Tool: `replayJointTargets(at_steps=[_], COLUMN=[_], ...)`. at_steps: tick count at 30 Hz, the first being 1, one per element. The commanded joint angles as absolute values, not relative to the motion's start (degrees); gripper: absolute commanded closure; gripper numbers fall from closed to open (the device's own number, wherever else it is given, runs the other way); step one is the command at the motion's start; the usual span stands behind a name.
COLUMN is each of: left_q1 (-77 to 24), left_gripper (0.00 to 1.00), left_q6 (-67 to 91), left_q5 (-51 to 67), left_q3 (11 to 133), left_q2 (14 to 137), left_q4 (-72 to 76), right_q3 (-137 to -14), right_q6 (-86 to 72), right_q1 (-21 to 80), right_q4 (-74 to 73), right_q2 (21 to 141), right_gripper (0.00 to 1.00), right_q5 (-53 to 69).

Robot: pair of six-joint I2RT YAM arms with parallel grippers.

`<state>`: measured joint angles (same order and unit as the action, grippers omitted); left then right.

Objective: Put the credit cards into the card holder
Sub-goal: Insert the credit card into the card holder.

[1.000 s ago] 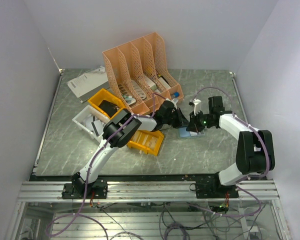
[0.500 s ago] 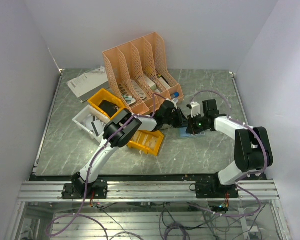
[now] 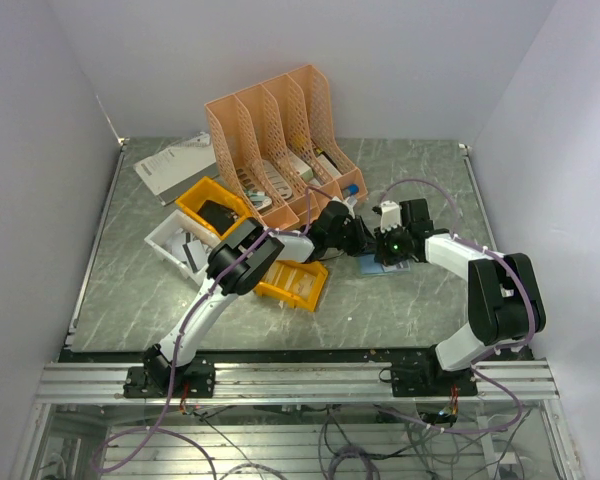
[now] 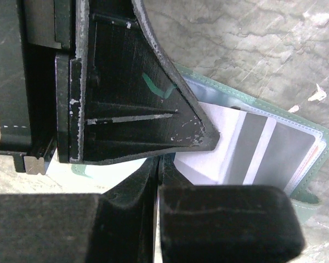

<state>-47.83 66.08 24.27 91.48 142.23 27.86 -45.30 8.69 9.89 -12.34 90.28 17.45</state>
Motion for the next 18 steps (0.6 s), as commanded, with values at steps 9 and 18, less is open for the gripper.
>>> replayJointTargets(at_steps=[9,18], left_q1=[-47.94,-47.27], left_gripper=[0.65,0.58], left_q6=[65.12,65.01], left_q5=[23.29,22.91], left_q3=[90.63,88.32], left_q2=[145.31,143.38], left_q4=[24.4,25.56], right_q3=[-44.47,-44.82], right_q6=[8.17,7.97], right_q1=[10.37,10.39], right_q4=[-9.67,-9.0], right_q2=[91.38,91.81], right_gripper=[1.0,1.0], right_q5=[9.65,7.99])
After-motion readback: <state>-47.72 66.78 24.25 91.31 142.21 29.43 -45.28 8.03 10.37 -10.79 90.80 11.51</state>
